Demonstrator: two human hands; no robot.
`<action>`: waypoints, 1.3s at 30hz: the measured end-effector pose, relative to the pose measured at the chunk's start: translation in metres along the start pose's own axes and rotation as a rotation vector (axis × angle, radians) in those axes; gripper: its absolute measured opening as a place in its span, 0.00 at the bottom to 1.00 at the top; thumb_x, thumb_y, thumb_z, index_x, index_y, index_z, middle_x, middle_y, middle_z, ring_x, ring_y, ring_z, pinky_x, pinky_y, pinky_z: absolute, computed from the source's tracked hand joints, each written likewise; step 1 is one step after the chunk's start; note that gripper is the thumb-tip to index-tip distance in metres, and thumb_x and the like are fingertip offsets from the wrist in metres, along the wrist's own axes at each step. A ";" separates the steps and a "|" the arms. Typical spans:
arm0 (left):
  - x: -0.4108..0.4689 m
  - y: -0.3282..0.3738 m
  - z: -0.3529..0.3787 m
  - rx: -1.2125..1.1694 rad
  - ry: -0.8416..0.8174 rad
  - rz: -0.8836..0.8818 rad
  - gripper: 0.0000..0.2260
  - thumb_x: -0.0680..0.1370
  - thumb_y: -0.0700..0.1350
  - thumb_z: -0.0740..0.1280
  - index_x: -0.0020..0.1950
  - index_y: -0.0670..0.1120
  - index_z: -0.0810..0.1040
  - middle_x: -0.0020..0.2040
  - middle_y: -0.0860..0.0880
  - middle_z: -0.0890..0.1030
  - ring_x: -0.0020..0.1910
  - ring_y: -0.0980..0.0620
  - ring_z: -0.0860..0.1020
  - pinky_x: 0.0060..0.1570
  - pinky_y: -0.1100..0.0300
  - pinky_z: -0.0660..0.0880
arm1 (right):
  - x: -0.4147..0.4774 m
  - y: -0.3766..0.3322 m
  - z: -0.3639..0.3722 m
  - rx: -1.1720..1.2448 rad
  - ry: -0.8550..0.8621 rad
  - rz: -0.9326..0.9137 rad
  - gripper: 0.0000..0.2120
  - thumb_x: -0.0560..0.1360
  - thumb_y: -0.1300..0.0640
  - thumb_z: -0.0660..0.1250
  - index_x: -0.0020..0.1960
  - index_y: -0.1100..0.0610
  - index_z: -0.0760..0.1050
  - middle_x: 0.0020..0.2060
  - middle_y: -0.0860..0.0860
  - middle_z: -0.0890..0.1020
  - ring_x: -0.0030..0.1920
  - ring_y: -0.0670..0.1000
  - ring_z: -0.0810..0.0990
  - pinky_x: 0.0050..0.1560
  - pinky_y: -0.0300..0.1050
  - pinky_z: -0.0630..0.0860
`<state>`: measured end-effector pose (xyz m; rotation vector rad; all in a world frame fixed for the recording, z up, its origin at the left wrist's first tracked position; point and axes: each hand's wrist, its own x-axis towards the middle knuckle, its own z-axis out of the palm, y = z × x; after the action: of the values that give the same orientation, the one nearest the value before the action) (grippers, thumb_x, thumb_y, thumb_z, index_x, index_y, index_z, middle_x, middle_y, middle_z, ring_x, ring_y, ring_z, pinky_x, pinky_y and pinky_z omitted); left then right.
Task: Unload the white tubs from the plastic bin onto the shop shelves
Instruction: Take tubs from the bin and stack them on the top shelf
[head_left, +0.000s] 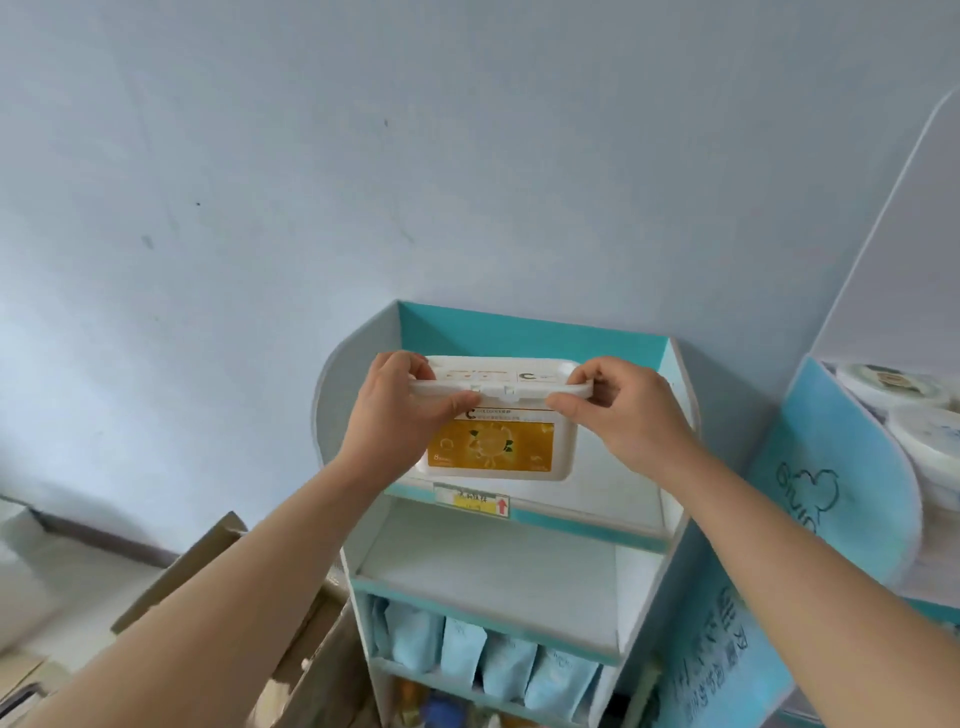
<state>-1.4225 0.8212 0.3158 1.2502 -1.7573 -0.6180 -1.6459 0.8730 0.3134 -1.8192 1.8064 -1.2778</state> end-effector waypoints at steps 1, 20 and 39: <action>0.009 -0.006 0.000 0.013 0.004 -0.010 0.18 0.70 0.54 0.74 0.50 0.47 0.71 0.53 0.51 0.73 0.49 0.52 0.76 0.29 0.71 0.72 | 0.012 0.002 0.006 -0.004 -0.028 0.006 0.10 0.68 0.45 0.74 0.42 0.48 0.75 0.47 0.48 0.83 0.49 0.54 0.81 0.46 0.55 0.80; 0.114 -0.090 0.039 0.106 0.012 -0.123 0.17 0.66 0.49 0.79 0.43 0.45 0.74 0.54 0.51 0.73 0.53 0.52 0.72 0.33 0.73 0.68 | 0.137 0.055 0.073 -0.193 -0.242 0.056 0.12 0.69 0.50 0.74 0.49 0.53 0.76 0.49 0.52 0.79 0.47 0.53 0.79 0.36 0.39 0.73; 0.072 -0.053 0.025 0.640 -0.033 0.179 0.19 0.78 0.52 0.63 0.67 0.46 0.74 0.64 0.49 0.75 0.60 0.48 0.71 0.60 0.54 0.69 | 0.074 0.011 0.059 -0.592 -0.188 -0.117 0.21 0.77 0.52 0.65 0.67 0.58 0.71 0.63 0.54 0.75 0.64 0.55 0.72 0.60 0.49 0.70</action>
<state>-1.4259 0.7330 0.2876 1.4733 -2.1529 0.0465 -1.6229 0.7817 0.2999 -2.2738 2.1418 -0.5976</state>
